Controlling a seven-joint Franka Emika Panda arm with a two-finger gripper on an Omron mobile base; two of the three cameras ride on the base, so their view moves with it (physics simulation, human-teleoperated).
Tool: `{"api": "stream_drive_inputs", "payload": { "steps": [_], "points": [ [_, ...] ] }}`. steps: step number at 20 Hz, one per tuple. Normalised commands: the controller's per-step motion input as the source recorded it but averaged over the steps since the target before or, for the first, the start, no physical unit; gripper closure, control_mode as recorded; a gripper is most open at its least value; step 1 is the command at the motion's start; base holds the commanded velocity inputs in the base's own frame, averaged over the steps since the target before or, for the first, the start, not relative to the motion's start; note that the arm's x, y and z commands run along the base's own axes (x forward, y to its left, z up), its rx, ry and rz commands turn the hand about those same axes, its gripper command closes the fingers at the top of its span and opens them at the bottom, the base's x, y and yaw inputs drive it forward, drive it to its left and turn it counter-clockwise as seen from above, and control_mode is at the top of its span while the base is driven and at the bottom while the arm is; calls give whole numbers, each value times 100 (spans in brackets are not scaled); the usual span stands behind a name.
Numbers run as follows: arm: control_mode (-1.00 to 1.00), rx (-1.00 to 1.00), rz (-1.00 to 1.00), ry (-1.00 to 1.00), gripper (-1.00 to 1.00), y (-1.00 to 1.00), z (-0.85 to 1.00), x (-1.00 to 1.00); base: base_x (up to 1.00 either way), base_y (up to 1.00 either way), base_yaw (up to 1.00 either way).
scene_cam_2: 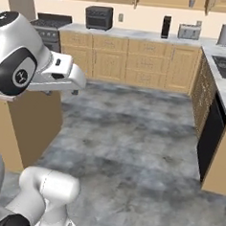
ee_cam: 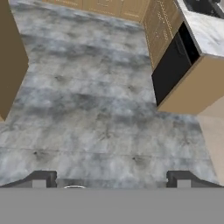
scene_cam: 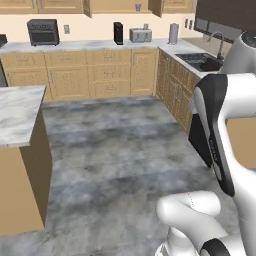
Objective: There is a bowl on the dining counter. Grab a lemon wedge from the fridge and place it in the bowl. Then get the liquor bottle and glass cup from the cabinet and place them next to the bowl.
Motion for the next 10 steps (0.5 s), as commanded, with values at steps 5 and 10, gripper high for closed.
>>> {"api": "stream_drive_inputs", "payload": {
  "steps": [5, 10],
  "points": [
    [100, 0, 0, 0, -100, 0, 0, 0, 100, -32, 0],
    [100, 0, 0, 0, -100, 0, 0, 0, 100, -36, 0]
  ]
}}
